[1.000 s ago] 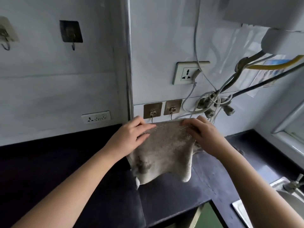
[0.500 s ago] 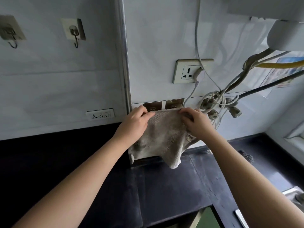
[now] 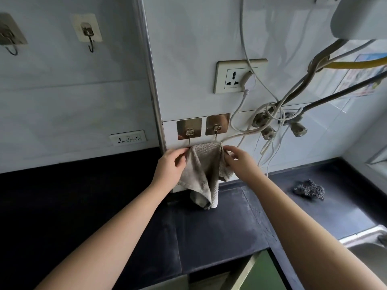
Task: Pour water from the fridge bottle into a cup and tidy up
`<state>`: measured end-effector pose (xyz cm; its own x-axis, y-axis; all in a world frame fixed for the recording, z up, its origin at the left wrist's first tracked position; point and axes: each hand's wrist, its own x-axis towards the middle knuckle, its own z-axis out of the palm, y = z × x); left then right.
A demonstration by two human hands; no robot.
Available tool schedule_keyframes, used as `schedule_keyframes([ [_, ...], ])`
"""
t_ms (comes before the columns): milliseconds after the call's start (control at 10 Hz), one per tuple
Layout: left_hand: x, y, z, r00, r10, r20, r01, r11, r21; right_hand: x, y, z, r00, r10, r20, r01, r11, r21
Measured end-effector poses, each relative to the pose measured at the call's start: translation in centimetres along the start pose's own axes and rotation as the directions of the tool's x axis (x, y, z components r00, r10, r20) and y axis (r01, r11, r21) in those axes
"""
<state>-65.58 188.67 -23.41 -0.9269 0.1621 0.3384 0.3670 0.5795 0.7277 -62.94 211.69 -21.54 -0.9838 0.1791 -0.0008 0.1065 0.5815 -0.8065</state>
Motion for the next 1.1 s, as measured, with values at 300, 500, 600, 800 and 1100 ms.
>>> schedule_keyframes([
  [300, -4.8, 0.3, 2.6, 0.972, 0.150, 0.182, -0.222, 0.835, 0.503, -3.1, 1.3, 2.2, 0.990, -0.102, -0.095, 0.078, 0.971, -0.227],
  [500, -4.6, 1.9, 3.5, 0.917, -0.024, 0.397, -0.126, 0.929, 0.348, -5.0, 1.0, 4.8, 0.996, -0.066, 0.061, 0.073, 0.990, -0.119],
  [600, -4.5, 2.8, 3.4, 0.919, -0.099, 0.381, -0.077, 0.904, 0.420, -5.5, 0.9, 5.4, 0.997, -0.033, 0.065, 0.039, 0.996, -0.084],
  [800, -5.6, 3.0, -1.5, 0.965, -0.162, 0.207, 0.002, 0.791, 0.612, -6.9, 1.2, 2.3, 0.989, -0.134, -0.060, 0.135, 0.991, 0.007],
  [1100, -7.6, 0.8, -6.0, 0.923, -0.161, 0.351, -0.126, 0.733, 0.669, -8.2, 0.0, 2.4, 0.966, 0.061, 0.250, 0.015, 0.957, -0.291],
])
